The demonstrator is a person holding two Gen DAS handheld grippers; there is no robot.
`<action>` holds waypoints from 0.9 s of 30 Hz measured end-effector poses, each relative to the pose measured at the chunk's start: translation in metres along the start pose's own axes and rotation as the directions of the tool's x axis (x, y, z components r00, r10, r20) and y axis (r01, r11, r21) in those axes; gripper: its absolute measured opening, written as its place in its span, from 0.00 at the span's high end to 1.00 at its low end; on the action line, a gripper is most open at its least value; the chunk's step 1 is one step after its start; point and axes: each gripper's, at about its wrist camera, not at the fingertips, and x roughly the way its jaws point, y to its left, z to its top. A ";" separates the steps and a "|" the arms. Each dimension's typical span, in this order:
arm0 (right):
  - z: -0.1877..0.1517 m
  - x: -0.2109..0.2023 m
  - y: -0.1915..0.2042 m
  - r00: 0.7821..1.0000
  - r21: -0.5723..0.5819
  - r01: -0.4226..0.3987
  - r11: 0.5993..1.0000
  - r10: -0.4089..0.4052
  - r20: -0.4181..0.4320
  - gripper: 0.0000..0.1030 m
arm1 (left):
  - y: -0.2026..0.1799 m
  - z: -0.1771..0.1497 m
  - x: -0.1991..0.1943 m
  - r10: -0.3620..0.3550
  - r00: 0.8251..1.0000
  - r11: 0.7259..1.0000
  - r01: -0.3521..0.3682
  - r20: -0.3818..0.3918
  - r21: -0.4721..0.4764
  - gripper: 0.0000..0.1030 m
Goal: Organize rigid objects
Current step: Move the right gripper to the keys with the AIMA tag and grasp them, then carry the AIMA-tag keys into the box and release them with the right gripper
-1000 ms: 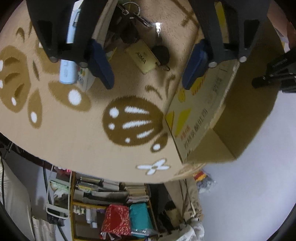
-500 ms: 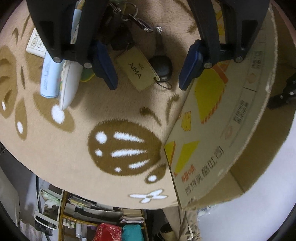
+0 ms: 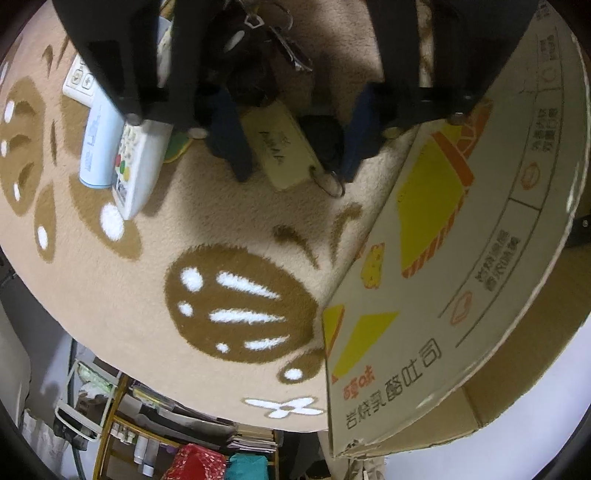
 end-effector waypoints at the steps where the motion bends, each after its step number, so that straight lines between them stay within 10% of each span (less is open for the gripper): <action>1: 0.000 -0.001 -0.001 1.000 0.007 -0.008 1.000 0.008 0.003 0.60 | 0.000 0.000 0.000 0.001 1.000 1.000 -0.001 0.001 0.001 0.86; 27: 0.014 -0.061 -0.017 0.959 0.139 -0.143 0.980 0.102 0.265 0.71 | -0.005 0.000 -0.001 0.024 1.000 1.000 -0.024 0.010 0.018 0.86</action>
